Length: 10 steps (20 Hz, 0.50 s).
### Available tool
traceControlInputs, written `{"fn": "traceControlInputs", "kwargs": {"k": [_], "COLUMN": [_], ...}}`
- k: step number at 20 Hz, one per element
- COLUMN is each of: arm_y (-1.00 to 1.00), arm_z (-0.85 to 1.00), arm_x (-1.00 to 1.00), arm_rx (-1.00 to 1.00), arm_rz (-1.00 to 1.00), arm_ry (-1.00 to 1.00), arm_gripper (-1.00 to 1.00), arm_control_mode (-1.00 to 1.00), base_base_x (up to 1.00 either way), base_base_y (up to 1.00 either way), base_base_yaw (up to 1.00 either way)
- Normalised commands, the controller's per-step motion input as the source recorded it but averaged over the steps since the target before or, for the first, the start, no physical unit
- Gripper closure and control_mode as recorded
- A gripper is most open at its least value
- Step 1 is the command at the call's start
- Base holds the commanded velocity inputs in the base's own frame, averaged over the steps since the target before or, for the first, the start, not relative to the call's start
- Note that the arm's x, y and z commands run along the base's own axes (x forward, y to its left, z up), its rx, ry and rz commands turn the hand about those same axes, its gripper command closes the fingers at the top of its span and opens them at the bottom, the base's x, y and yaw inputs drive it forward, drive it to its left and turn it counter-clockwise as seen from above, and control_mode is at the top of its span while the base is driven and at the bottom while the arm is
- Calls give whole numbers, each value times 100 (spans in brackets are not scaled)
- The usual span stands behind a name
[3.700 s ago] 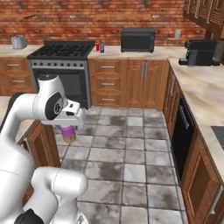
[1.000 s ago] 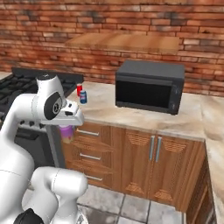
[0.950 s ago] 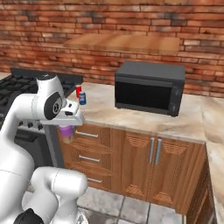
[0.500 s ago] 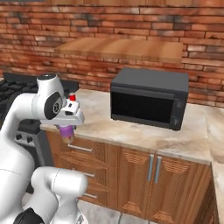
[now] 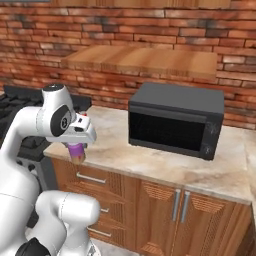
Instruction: Four empty soda cans are scattered around the kitchen. Gather all the cans and cluster them next to the stove for recycling.
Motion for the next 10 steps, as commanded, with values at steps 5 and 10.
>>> {"fn": "traceControlInputs", "kwargs": {"k": [5, 10], "arm_y": [0, 0], "arm_z": [0, 0], "arm_x": [0, 0], "arm_rx": [0, 0], "arm_rz": [0, 0], "arm_ry": [0, 0], "arm_gripper": [100, 100], "arm_control_mode": [100, 100], "base_base_x": [51, 46], "base_base_y": [22, 17], "base_base_yaw": [6, 5]}}
